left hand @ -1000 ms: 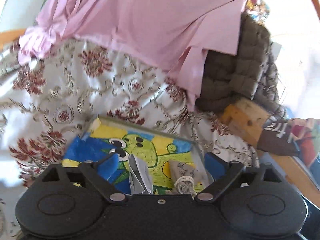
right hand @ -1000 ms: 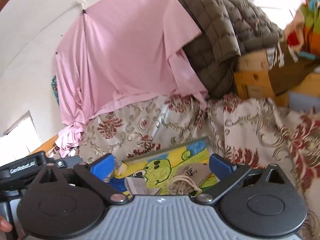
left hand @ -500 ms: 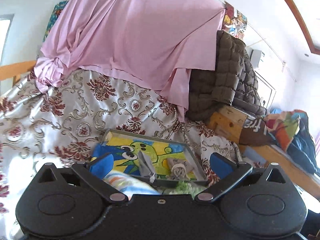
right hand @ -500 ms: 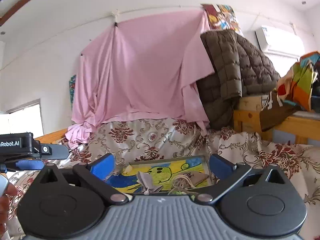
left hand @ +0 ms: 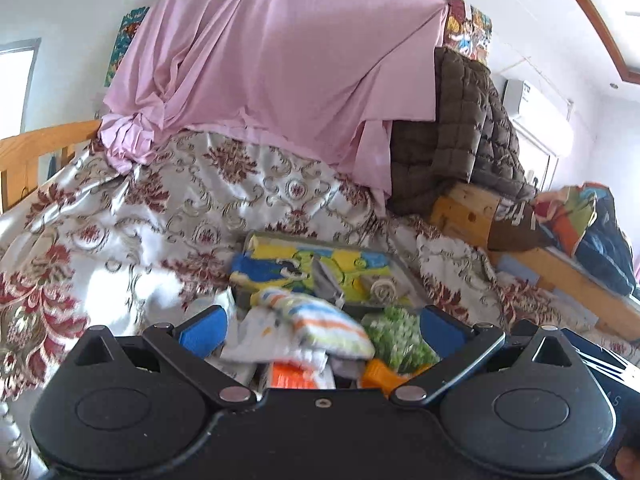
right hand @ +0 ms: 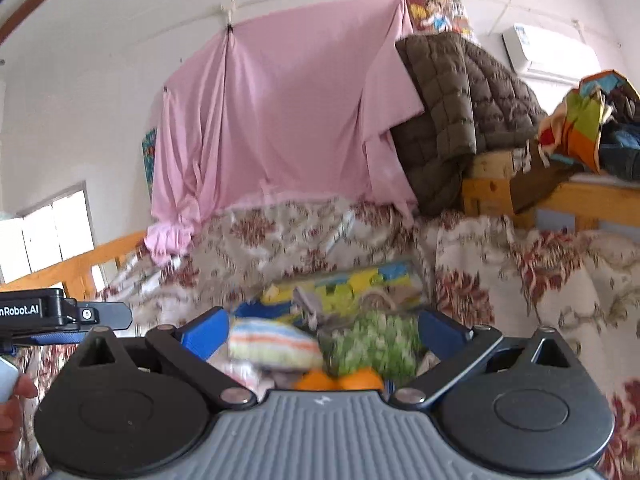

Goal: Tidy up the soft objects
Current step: 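Open the right gripper to release the pouch and withdraw both tools, then grasp the white sock with the left gripper while the right gripper grasps the white towel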

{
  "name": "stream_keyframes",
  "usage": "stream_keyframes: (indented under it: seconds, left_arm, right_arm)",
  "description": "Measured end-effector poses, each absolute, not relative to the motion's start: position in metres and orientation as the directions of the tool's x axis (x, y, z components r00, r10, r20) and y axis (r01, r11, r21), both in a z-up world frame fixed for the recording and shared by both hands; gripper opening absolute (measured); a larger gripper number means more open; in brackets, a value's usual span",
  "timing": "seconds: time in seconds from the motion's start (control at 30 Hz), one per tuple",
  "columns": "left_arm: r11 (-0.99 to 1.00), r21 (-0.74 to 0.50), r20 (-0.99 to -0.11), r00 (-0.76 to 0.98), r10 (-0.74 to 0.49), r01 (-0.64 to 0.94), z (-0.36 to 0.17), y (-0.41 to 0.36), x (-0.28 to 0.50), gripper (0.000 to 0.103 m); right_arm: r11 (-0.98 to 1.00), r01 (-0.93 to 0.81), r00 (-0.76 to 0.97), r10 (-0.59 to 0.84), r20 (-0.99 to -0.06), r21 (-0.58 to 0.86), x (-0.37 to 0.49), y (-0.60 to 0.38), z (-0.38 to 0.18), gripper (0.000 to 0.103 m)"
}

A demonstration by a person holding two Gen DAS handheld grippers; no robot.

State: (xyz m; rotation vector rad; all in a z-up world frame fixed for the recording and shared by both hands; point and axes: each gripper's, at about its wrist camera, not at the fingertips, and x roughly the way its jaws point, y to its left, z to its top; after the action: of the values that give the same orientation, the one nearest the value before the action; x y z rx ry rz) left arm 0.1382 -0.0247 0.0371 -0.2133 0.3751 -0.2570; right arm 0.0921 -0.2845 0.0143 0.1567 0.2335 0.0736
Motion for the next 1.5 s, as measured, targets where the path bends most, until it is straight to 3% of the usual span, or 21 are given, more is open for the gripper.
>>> stream_keyframes:
  seconds: [0.2,0.5,1.17,1.5]
  left_arm:
    - [0.95,-0.251,-0.411,0.869,-0.276,0.183,0.008,-0.019,0.134,0.102]
    - [0.965,-0.196,-0.527,0.811,-0.256,0.177,-0.027,-0.018,0.138,0.102]
    - [0.936,-0.133,-0.632,0.7,-0.334,0.327,-0.064,-0.024,0.185,0.102]
    - [0.898,-0.124,-0.679,0.624,-0.387,0.422,-0.069,-0.038,0.216,0.102]
  right_arm:
    - [0.995,-0.018,0.909,0.058,-0.413,0.101,0.098,-0.266,-0.007,0.103]
    - [0.991,0.017,0.819,0.064,-0.57,0.136,0.115,-0.265,-0.029,0.103]
    - [0.992,0.041,0.649,0.061,-0.758,0.115,0.149,-0.263,-0.06,0.103]
    - [0.994,0.003,0.617,0.086,-0.783,0.112,0.162,-0.253,-0.073,0.103]
